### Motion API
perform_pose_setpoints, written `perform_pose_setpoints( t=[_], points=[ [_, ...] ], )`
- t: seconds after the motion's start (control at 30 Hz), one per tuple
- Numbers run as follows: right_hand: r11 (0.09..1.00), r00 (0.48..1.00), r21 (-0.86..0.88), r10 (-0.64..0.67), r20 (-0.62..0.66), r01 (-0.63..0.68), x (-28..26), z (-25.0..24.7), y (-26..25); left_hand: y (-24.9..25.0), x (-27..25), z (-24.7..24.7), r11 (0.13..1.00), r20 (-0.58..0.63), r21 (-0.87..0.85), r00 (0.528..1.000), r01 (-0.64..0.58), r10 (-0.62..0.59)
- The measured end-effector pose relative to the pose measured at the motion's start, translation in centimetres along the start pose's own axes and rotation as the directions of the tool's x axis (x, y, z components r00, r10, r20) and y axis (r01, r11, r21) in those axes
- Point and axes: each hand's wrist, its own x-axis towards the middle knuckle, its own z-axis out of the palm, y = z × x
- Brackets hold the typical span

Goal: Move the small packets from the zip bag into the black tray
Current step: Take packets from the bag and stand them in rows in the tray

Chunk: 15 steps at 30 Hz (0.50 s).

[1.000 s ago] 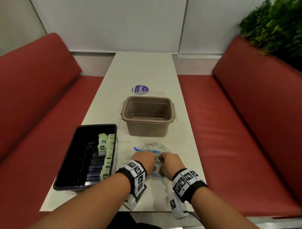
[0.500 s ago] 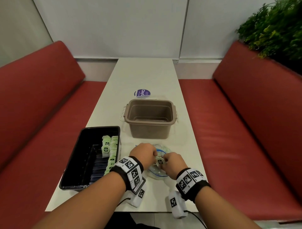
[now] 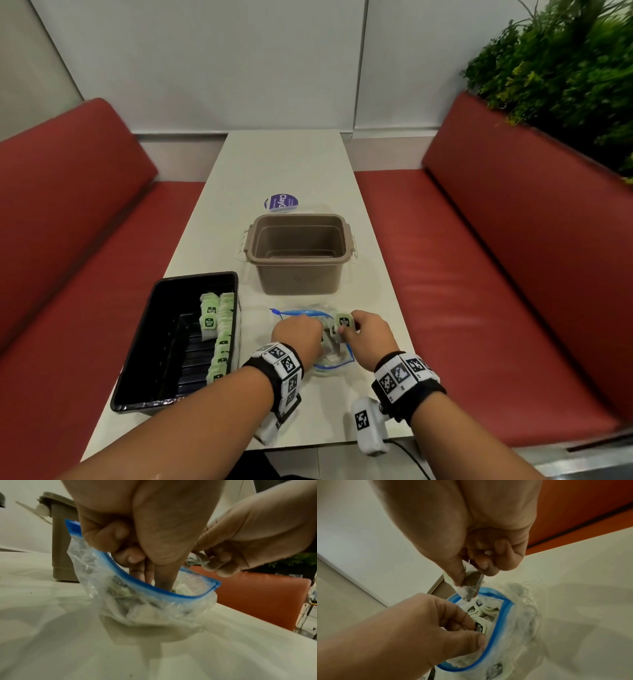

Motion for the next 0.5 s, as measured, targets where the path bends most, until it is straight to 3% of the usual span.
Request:
perform_pose_setpoints(
  t=[0.23, 0.5],
  points=[
    [0.999, 1.000, 0.028, -0.020, -0.008, 0.020, -0.27, -0.03, 0.13, 0.10, -0.31, -0.13, 0.982, -0.060, 0.072, 0.982, -0.174, 0.178],
    [0.999, 0.999, 0.019, -0.032, -0.007, 0.032, -0.50, 0.05, 0.28, 0.07, -0.33, -0.66, 0.985, 0.022, 0.120, 0.992, -0.125, 0.123]
  ],
)
